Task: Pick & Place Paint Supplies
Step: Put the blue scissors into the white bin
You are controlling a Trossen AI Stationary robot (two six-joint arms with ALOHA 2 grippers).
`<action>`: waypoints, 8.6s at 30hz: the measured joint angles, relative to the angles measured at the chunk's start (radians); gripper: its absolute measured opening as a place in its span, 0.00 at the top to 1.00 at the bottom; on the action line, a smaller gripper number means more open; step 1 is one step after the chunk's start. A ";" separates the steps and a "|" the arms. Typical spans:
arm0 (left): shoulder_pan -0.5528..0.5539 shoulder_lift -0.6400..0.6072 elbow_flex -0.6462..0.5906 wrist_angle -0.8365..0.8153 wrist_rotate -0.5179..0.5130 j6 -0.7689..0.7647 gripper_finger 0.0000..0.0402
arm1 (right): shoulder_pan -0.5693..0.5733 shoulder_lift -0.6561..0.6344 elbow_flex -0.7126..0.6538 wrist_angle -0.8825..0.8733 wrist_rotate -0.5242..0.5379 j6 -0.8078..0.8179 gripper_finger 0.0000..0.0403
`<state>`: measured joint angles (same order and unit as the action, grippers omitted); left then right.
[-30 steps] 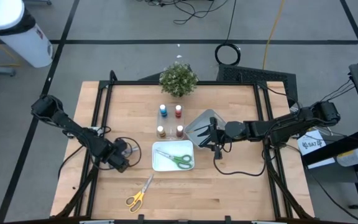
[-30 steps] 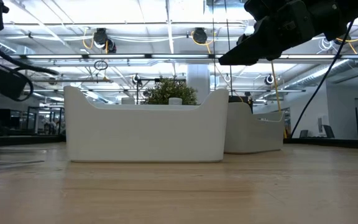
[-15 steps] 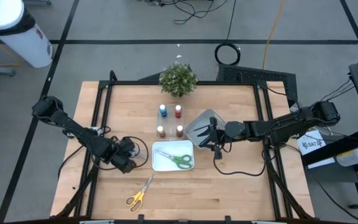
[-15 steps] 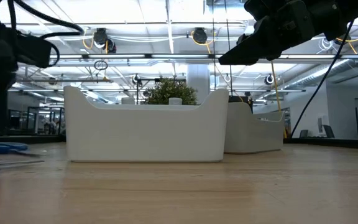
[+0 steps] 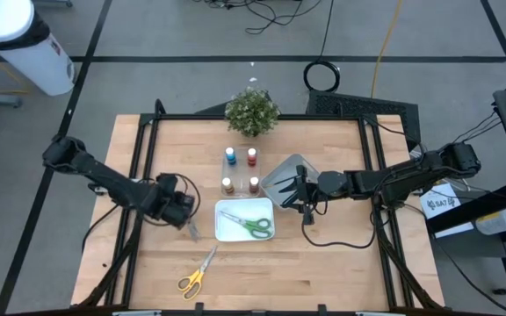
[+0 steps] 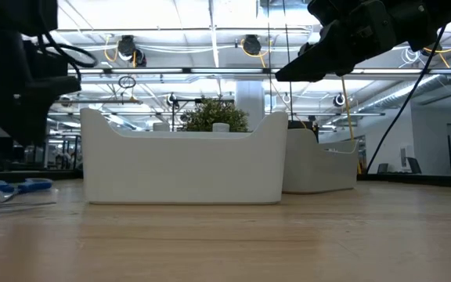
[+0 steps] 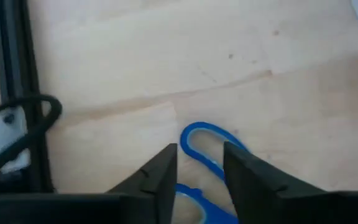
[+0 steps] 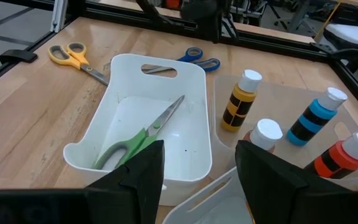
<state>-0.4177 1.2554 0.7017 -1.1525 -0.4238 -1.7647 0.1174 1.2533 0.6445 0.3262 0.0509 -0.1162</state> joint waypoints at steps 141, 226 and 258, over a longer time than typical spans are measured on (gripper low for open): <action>0.123 0.095 -0.216 0.449 0.259 1.169 0.85 | 0.037 0.251 0.001 0.455 0.000 0.101 0.54; -0.400 0.088 -0.176 0.702 0.183 0.439 0.97 | 0.187 0.574 0.628 0.020 0.026 -0.109 0.54; -0.451 0.273 -0.006 0.806 0.199 0.287 0.96 | 0.225 0.574 0.628 -0.062 0.026 -0.109 0.54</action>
<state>-0.8692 1.5284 0.6952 -0.3462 -0.2249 -1.4775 0.3428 1.8271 1.2720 0.2646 0.0769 -0.2256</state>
